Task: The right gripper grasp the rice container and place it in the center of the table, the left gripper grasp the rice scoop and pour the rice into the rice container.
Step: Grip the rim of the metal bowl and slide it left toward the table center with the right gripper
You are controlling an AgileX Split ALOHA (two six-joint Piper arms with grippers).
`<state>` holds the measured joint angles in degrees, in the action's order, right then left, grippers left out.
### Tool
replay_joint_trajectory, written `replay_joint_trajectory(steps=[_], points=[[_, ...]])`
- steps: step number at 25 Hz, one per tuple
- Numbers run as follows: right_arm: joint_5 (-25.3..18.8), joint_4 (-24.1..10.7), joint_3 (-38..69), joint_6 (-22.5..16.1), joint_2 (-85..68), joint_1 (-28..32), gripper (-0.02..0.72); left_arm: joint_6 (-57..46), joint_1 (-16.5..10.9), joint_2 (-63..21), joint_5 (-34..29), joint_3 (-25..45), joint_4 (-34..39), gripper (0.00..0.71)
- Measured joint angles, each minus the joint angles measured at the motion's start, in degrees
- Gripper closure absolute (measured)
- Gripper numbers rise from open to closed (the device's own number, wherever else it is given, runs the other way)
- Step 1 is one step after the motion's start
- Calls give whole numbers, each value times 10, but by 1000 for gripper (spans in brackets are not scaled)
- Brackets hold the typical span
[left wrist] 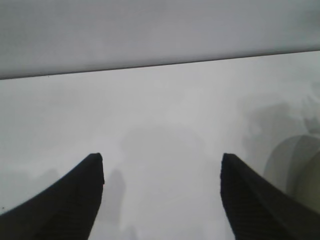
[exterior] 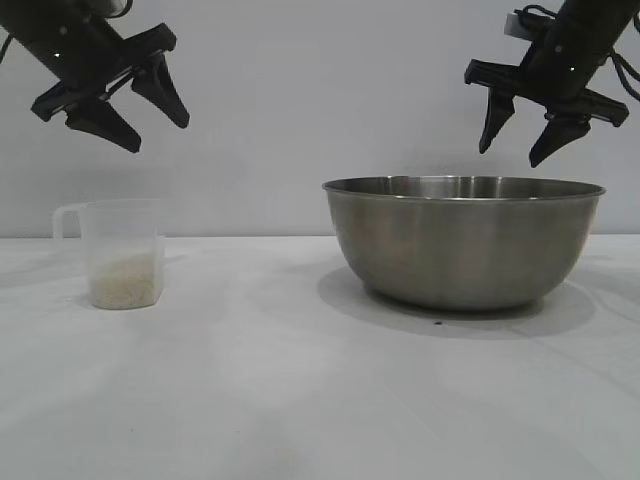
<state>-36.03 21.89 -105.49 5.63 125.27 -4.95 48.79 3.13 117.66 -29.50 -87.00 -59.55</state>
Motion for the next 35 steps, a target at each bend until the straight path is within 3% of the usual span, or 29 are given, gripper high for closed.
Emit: replay_joint_trajectory(steps=[20, 25, 35], points=[[-19, 0, -4, 1, 0, 0, 304, 0, 0, 0, -1, 0, 0, 274], [-74, -3, -7, 9, 0, 0, 304, 0, 0, 0, -2, 0, 0, 274], [-243, -69, -34, 11, -21, 1, 304, 0, 0, 0, -15, 0, 1, 274]])
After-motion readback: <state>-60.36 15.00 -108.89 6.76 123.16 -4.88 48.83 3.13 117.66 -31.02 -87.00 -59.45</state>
